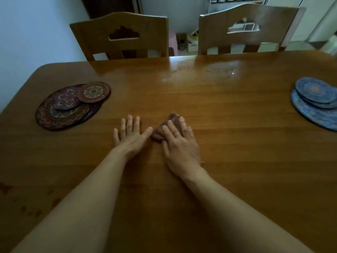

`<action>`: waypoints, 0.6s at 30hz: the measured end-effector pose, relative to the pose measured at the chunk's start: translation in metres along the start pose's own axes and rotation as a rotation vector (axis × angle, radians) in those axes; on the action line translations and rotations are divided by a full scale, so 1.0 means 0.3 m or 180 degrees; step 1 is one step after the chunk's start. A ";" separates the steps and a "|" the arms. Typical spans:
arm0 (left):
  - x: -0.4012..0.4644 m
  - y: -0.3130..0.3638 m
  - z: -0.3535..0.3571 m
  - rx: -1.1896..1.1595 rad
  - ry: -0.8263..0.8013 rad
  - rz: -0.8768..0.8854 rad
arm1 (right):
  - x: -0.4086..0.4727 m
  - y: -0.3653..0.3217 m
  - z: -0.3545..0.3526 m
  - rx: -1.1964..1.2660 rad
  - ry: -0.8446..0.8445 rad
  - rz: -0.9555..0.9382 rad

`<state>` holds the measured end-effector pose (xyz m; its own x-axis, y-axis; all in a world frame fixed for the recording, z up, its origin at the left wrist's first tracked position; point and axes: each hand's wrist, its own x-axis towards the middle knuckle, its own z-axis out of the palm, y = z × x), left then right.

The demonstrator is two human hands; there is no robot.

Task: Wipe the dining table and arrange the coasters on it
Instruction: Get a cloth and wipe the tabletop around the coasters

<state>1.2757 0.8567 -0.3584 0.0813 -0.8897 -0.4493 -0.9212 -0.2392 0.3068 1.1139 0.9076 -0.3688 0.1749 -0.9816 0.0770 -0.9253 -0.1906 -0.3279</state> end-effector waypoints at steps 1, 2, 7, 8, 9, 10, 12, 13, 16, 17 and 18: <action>0.002 -0.002 0.006 -0.0103 0.0047 0.0020 | -0.041 -0.041 0.013 0.0071 -0.0096 -0.0281; 0.005 -0.010 0.007 -0.0190 0.0064 0.0033 | -0.074 -0.071 0.024 0.0114 -0.0189 -0.0502; -0.003 -0.028 0.013 -0.0123 0.0089 0.0077 | -0.158 0.045 -0.019 0.0015 -0.0186 -0.0550; -0.007 -0.026 0.012 -0.0090 0.0059 0.0087 | -0.166 0.104 -0.043 -0.0028 -0.0156 -0.0384; -0.014 -0.022 0.011 -0.0080 0.0015 0.0090 | -0.174 0.174 -0.071 -0.0065 -0.0129 -0.0184; -0.021 -0.016 0.010 -0.0099 -0.0022 0.0074 | -0.184 0.251 -0.103 -0.0115 -0.0097 0.0038; -0.046 0.006 0.011 -0.0203 0.0057 -0.0036 | -0.206 0.409 -0.172 -0.0214 -0.0034 0.0535; -0.064 0.031 0.023 -0.0235 0.0183 -0.0059 | -0.222 0.484 -0.204 -0.0248 -0.0003 0.0798; -0.147 0.183 0.103 0.0043 0.0482 0.0472 | -0.291 0.661 -0.280 -0.0339 0.0122 0.1428; -0.179 0.250 0.139 0.0136 0.0448 0.0759 | -0.316 0.704 -0.297 -0.0375 0.0153 0.1570; -0.211 0.322 0.175 0.0212 0.0336 0.1018 | -0.341 0.741 -0.312 -0.0400 0.0176 0.1710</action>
<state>1.1616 0.9102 -0.3442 -0.1799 -0.9517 -0.2490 -0.9290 0.0811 0.3612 0.8588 0.9670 -0.3613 -0.3476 -0.9374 -0.0197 -0.9131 0.3432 -0.2201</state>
